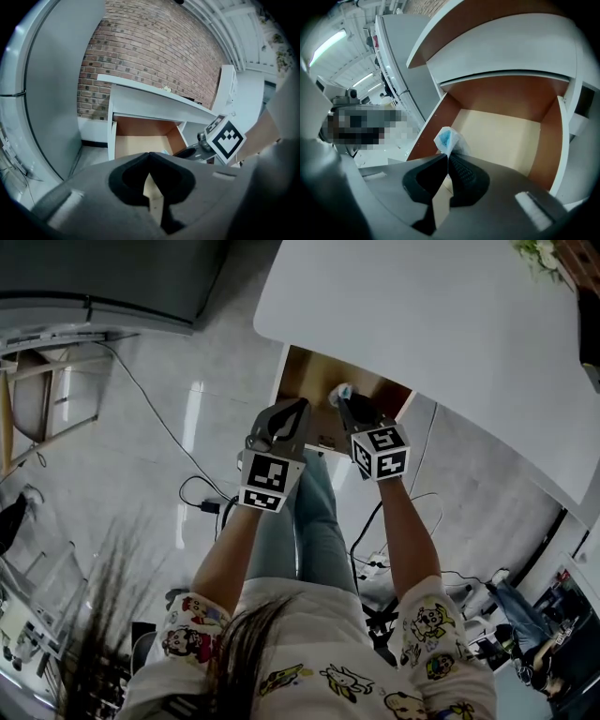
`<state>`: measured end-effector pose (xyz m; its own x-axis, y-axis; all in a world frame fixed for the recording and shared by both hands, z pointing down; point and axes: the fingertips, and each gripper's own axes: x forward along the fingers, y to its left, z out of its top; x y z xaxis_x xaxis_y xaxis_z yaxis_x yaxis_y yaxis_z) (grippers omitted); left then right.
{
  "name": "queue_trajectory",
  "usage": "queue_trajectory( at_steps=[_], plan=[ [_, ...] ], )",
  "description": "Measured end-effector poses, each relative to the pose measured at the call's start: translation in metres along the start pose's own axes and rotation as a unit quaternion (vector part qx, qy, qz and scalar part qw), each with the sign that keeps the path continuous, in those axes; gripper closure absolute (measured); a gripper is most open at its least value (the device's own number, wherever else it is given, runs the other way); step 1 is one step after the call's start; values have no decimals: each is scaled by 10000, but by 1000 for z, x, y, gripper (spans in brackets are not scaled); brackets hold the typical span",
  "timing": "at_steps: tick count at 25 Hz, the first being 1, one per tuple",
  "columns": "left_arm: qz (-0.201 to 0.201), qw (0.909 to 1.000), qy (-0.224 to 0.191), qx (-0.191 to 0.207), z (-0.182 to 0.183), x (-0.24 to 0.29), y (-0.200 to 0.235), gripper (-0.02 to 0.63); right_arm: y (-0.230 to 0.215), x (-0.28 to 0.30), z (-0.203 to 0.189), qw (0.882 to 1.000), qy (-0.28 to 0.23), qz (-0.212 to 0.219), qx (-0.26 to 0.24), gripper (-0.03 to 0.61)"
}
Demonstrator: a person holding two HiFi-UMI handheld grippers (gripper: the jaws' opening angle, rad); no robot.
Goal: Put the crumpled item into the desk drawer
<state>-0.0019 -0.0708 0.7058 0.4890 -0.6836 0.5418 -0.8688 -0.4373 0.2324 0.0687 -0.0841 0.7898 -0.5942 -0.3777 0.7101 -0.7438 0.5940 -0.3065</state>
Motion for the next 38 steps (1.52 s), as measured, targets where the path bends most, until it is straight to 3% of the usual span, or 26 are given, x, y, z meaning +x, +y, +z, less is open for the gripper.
queue_trajectory(
  at_steps=[13,29,38],
  plan=[
    [-87,9992,376,-31,-30,17,11,615,-9,37,-43,9931,1167,91,-61,561],
    [-173,9982,564,-106,-42,25,15,615,-14,52,-74,9825,1824,197,314,543],
    [-166,9985,512,-47,-29,25,17,615,-11,47,-82,9769,2046,332,522,477]
  ],
)
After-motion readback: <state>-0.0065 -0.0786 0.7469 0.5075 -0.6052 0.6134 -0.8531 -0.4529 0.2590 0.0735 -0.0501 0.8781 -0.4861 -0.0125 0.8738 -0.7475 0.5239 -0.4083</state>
